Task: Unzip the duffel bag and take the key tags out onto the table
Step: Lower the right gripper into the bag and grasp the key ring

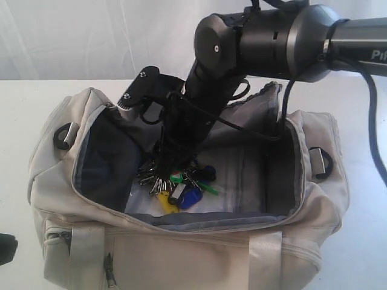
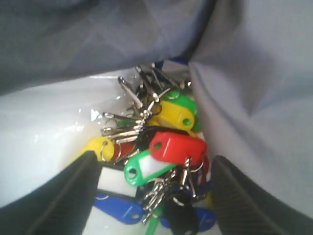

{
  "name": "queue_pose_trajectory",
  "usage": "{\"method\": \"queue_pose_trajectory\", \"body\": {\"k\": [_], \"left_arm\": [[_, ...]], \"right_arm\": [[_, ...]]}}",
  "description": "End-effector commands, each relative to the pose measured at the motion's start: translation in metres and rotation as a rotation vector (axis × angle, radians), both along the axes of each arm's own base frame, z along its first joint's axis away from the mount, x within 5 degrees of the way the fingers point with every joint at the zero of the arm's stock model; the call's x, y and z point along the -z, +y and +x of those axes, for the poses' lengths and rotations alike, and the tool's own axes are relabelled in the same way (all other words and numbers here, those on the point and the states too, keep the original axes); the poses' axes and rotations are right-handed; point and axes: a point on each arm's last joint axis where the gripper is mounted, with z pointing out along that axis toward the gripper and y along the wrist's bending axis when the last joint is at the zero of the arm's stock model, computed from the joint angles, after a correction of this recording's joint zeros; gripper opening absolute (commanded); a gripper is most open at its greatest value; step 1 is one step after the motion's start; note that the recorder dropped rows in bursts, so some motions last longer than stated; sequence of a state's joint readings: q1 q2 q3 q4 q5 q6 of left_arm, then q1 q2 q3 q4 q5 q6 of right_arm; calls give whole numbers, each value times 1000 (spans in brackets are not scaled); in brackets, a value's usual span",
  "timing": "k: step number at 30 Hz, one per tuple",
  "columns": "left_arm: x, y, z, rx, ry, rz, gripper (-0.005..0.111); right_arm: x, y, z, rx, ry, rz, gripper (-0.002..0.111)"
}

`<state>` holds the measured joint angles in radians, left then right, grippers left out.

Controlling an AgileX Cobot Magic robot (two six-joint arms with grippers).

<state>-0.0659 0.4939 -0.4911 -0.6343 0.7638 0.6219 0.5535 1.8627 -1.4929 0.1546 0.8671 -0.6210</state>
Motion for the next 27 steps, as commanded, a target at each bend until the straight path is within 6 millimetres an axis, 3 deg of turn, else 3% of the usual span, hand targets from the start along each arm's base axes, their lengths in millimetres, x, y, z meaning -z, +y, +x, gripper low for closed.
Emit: {"method": "queue_pose_trajectory", "body": {"k": [1,8,14,21,24,27], "left_arm": [[-3,-1,0,11,-1,-16,0],[-2,-1,1,12,4,-15,0],[-2,-2,0,13,5,-15,0],[-2,-2,0,13,5,-15,0],[-2,-2,0,15,6,-15,0],[-2,-2,0,15,6,-15,0]], "right_arm": [[-3,16,2,-44,-49,-11,67],[30,31,11,-69,23,-62,67],[59,27,21,10,36,-158,67],[86,26,20,15,136,-227,66],[93,22,14,0,211,-284,58],[93,19,11,-3,244,-310,32]]}}
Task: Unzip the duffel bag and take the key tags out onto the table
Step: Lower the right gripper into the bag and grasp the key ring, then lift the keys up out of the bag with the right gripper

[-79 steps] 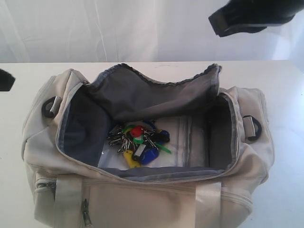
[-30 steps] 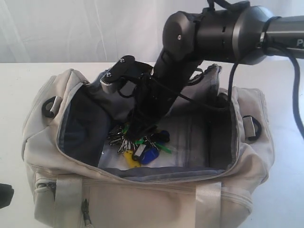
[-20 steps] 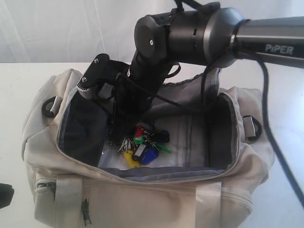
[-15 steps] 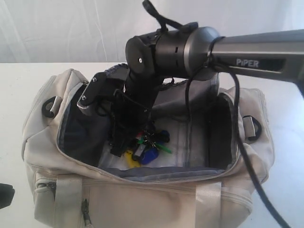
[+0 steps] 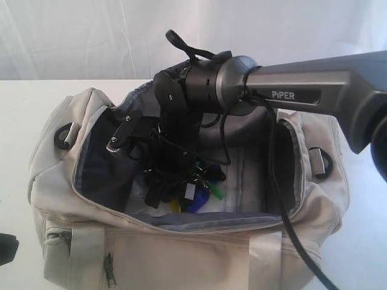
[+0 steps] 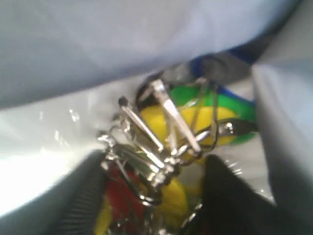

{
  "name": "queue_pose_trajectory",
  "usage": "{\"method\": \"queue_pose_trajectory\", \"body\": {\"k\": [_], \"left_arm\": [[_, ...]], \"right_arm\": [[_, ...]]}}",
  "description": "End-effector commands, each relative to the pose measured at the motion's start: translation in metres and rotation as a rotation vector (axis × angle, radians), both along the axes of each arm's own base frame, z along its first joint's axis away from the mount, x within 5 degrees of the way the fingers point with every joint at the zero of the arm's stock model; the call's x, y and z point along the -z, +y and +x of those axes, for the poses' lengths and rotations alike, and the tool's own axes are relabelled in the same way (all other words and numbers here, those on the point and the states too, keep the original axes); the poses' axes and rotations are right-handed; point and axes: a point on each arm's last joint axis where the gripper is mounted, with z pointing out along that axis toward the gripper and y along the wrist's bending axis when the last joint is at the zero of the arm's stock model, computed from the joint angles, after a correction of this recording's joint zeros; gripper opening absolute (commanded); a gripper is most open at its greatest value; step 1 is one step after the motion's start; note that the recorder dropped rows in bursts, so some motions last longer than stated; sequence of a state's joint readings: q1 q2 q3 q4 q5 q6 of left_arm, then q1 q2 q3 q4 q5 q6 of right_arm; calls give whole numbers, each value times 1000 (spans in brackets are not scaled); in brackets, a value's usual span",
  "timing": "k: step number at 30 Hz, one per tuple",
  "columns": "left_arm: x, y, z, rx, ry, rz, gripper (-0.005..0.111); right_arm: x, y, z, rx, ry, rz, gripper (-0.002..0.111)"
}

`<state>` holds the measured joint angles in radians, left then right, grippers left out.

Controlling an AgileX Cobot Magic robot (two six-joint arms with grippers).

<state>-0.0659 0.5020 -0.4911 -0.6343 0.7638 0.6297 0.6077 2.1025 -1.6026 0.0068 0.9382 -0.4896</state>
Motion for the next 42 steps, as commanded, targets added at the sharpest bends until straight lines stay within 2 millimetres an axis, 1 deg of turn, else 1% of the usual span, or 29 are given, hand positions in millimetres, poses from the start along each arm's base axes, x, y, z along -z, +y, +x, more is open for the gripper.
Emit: {"method": "queue_pose_trajectory", "body": {"k": [1,2,3,6,9,16,17,18,19,21,22,28,33,42], "left_arm": [[-3,-1,-1,10,3,-20,0],[-3,-1,-1,10,3,-20,0],[-3,-1,-1,10,3,-20,0],[-3,-1,-1,10,3,-20,0],[-3,-1,-1,10,3,-20,0],[-3,-1,-1,10,3,-20,0],[-3,-2,-1,11,4,-20,0],[-3,-2,-1,11,4,-20,0],[-3,-2,-1,11,4,-20,0],[-3,-2,-1,11,4,-20,0],[-3,-2,-1,11,4,-20,0],[-3,-2,-1,11,4,-20,0],[-2,-1,-1,11,4,-13,0],[-2,-1,-1,20,-8,3,0]], "right_arm": [[20,-9,-9,-13,131,-121,20],[20,-9,-10,-13,134,-124,8],[20,-10,-10,-14,135,-126,0],[15,-9,-9,-14,140,-132,0],[-2,-8,-6,-13,112,-114,0],[-62,-7,-5,-10,-22,-22,0],[-79,-8,-7,-10,-57,3,0],[-85,-9,-8,-10,-73,13,0],[-96,-10,-10,-5,-94,31,0],[-104,-12,-13,-3,-108,44,0],[-105,-12,-13,0,-108,46,0],[-123,-16,-19,23,-139,80,0],[-154,-25,-34,44,-165,125,0],[-181,-38,-53,44,-178,135,0]]}}
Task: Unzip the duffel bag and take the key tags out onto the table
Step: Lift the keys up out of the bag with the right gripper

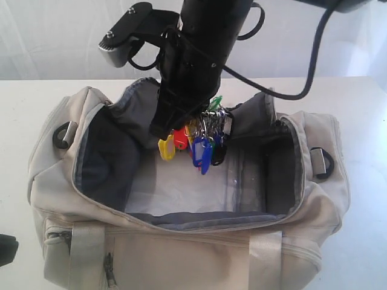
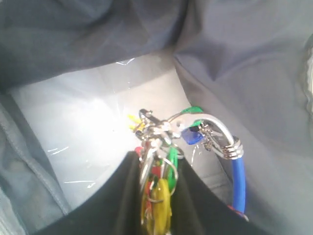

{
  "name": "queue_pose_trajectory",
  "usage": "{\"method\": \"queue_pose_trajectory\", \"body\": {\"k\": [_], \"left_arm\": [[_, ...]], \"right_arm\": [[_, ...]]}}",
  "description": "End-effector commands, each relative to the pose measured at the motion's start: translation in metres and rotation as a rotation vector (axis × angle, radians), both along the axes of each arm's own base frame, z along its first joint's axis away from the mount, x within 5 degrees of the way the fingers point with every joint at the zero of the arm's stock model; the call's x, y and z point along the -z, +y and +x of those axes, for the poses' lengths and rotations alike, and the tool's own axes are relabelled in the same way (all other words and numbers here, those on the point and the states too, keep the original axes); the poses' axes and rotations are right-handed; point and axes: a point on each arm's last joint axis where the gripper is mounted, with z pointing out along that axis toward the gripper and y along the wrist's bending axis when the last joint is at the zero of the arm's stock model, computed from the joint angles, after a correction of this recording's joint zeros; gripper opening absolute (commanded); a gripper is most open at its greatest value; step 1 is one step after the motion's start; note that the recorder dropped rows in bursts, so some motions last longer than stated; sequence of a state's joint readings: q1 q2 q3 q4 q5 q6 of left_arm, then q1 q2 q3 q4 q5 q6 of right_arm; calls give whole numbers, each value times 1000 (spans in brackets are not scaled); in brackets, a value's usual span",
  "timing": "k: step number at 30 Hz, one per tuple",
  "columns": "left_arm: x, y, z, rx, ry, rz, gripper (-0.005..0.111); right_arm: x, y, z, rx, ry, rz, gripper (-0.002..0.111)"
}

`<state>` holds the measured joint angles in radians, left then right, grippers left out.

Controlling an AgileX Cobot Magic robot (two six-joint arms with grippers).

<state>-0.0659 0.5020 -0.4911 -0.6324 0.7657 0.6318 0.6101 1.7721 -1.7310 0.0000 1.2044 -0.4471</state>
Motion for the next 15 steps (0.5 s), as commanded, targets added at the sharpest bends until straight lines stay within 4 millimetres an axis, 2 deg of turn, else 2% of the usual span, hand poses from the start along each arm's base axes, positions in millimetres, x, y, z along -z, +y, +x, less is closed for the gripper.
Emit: {"method": "queue_pose_trajectory", "body": {"k": [1,7,15], "left_arm": [[-2,-1,-1,20,-11,3,0],[-2,-1,-1,32,-22,15,0],[3,0,0,28,-15,21,0]], "right_arm": [[-19,-8,-9,4,-31,22,0],[-40,-20,-19,10,-102,23,0],[-72,-58,-31,86,-182,62,0]]}}
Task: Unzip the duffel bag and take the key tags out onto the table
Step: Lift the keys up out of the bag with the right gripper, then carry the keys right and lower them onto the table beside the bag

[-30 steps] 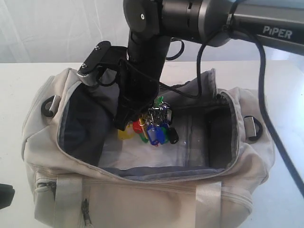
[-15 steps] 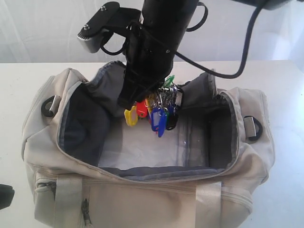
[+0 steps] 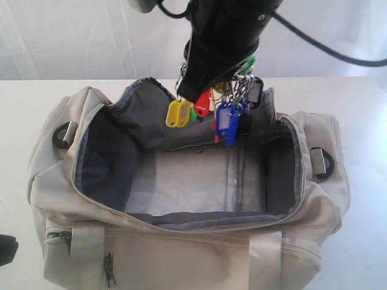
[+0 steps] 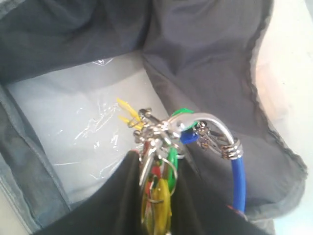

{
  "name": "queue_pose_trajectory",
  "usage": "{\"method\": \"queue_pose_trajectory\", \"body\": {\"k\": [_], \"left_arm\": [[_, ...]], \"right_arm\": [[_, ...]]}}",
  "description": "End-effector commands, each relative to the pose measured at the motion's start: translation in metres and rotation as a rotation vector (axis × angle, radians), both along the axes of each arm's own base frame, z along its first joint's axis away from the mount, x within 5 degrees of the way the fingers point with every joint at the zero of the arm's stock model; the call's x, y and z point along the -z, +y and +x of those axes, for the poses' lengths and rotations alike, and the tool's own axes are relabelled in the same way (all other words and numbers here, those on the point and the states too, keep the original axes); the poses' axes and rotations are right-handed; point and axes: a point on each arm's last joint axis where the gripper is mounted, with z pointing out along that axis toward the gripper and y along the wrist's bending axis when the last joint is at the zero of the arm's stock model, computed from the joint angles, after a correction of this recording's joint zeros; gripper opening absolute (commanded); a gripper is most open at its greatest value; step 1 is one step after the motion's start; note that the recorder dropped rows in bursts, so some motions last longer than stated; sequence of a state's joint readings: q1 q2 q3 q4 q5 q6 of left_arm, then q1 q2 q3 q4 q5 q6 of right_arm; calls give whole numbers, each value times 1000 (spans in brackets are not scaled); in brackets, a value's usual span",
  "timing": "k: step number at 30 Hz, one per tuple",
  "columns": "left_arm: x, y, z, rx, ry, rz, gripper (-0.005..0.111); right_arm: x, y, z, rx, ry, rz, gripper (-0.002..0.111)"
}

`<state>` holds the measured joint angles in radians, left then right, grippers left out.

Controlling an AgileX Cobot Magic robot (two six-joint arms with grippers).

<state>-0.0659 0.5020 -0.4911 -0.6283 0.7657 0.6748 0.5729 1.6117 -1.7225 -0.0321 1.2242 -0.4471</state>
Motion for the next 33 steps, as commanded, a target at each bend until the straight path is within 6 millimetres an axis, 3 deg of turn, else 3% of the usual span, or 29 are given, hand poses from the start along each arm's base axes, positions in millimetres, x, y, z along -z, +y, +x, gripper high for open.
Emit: {"method": "queue_pose_trajectory", "body": {"k": [1,8,14,33], "left_arm": [[5,0,0,-1,13,-10,0],[6,-1,-1,-1,17,-15,0],[6,-1,-1,-1,17,-17,0],[6,-1,-1,3,21,-24,0]], "right_arm": [[-22,-28,-6,61,-66,24,0],[-48,-75,-15,196,-139,64,0],[-45,-107,-22,324,-128,75,0],[50,-178,-39,747,125,61,0]]}}
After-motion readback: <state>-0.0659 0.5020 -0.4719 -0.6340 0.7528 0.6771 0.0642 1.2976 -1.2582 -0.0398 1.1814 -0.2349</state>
